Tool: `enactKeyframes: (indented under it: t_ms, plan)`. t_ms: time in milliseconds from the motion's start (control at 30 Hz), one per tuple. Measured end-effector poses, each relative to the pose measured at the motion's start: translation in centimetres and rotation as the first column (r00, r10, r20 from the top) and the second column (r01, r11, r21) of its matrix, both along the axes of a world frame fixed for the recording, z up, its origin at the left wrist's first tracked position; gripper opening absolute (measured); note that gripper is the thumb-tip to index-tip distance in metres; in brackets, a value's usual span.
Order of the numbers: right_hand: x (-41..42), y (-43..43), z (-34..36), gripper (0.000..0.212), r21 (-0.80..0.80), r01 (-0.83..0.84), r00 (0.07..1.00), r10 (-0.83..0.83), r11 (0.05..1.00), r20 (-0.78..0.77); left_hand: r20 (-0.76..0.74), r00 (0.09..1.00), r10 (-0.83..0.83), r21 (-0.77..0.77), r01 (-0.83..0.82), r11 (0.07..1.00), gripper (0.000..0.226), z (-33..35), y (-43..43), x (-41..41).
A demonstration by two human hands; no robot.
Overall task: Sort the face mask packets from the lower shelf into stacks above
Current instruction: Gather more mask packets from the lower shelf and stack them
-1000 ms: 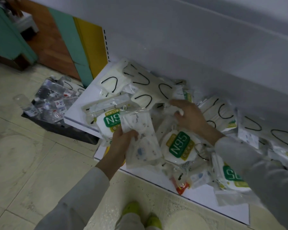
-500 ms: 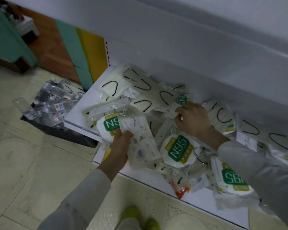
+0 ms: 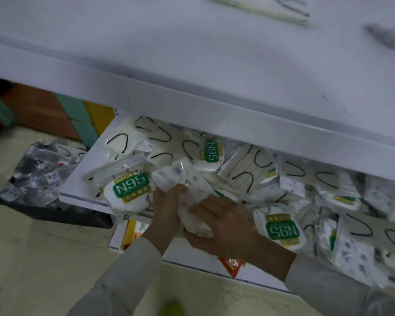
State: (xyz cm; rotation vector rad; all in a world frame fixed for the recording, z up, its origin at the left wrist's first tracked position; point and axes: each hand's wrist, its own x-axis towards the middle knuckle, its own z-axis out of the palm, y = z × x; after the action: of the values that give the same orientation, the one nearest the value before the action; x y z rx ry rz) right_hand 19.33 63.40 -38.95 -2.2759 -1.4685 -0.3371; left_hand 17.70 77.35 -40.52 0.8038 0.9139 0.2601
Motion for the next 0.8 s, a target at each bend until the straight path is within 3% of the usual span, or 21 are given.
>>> enactKeyframes:
  t_ms: [33,67,100,133,167,200,233,267,367,433,500,533,600,667,700,733,800]
  plan:
    - [-0.8,-1.1,0.4,0.032,0.070,0.163,0.980,-0.153,0.984,-0.131,0.043,0.999,0.025,-0.023,-0.024,0.999,0.042,0.6,-0.4,-0.4]
    - [-1.7,-2.0,0.8,0.034,0.111,0.361,0.896,-0.311,0.926,-0.317,0.072,0.996,0.057,-0.055,-0.053,0.997,0.043,1.1,-0.7,-0.9]
    - [-2.5,-2.7,1.3,0.039,0.099,0.554,0.722,-0.417,0.827,-0.552,0.090,0.993,0.073,-0.080,-0.066,0.995,0.044,1.8,-1.2,-1.4]
    - [-3.1,-3.2,1.7,0.045,0.044,0.701,0.472,-0.418,0.711,-0.776,0.099,0.991,0.088,-0.098,-0.078,0.992,0.044,2.4,-1.6,-2.0]
    - [-3.6,-3.5,2.4,0.048,-0.051,0.771,0.189,-0.305,0.635,-0.934,0.116,0.988,0.102,-0.113,-0.089,0.990,0.044,3.1,-2.2,-2.6]
    - [-4.2,-3.9,3.4,0.048,-0.114,0.773,-0.032,-0.141,0.624,-0.990,0.150,0.983,0.105,-0.123,-0.087,0.989,0.043,4.1,-3.0,-3.3]
    - [-4.7,-3.9,4.2,0.048,-0.115,0.757,-0.150,0.001,0.643,-0.989,0.172,0.980,0.096,-0.124,-0.075,0.989,0.042,4.7,-3.7,-3.8]
    - [-5.1,-3.5,4.5,0.050,-0.070,0.746,-0.186,0.106,0.663,-0.977,0.178,0.981,0.082,-0.118,-0.062,0.991,0.039,4.8,-4.2,-4.1]
    - [-7.0,-3.8,7.7,0.058,0.142,0.789,-0.033,0.272,0.598,-0.962,0.208,0.978,0.009,-0.034,-0.002,0.999,0.031,7.8,-6.5,-6.5]
    - [-8.3,-4.8,10.6,0.040,0.186,0.820,0.001,0.323,0.542,-0.946,0.305,0.948,-0.092,-0.005,0.098,0.995,0.036,10.2,-7.2,-8.8]
    - [-9.5,-6.8,13.8,0.028,0.217,0.773,0.034,0.304,0.595,-0.952,0.405,0.894,-0.194,0.044,0.193,0.980,0.029,12.9,-6.9,-11.6]
    - [-10.1,-8.1,15.5,0.024,0.253,0.723,0.095,0.269,0.643,-0.958,0.448,0.865,-0.224,0.077,0.213,0.974,0.029,14.2,-6.2,-12.9]
    - [-11.1,-10.5,19.3,0.018,0.365,0.559,0.289,0.238,0.745,-0.927,0.480,0.808,-0.343,0.231,0.261,0.937,0.061,17.1,-4.7,-14.8]
    - [-11.0,-12.6,22.8,0.011,0.465,0.367,0.543,0.220,0.806,-0.810,0.381,0.789,-0.483,0.448,0.299,0.843,0.093,20.2,-3.8,-15.7]
    - [-10.6,-13.3,24.5,0.008,0.494,0.303,0.654,0.198,0.815,-0.730,0.294,0.798,-0.527,0.569,0.297,0.767,0.096,22.0,-3.9,-15.5]
    - [-9.7,-13.8,26.3,0.008,0.517,0.275,0.732,0.172,0.811,-0.659,0.211,0.800,-0.562,0.683,0.290,0.670,0.085,24.3,-4.3,-15.0]
    - [-7.2,-14.4,29.7,0.011,0.566,0.285,0.793,0.142,0.774,-0.592,0.181,0.809,-0.559,0.838,0.172,0.519,0.038,28.6,-5.7,-13.2]
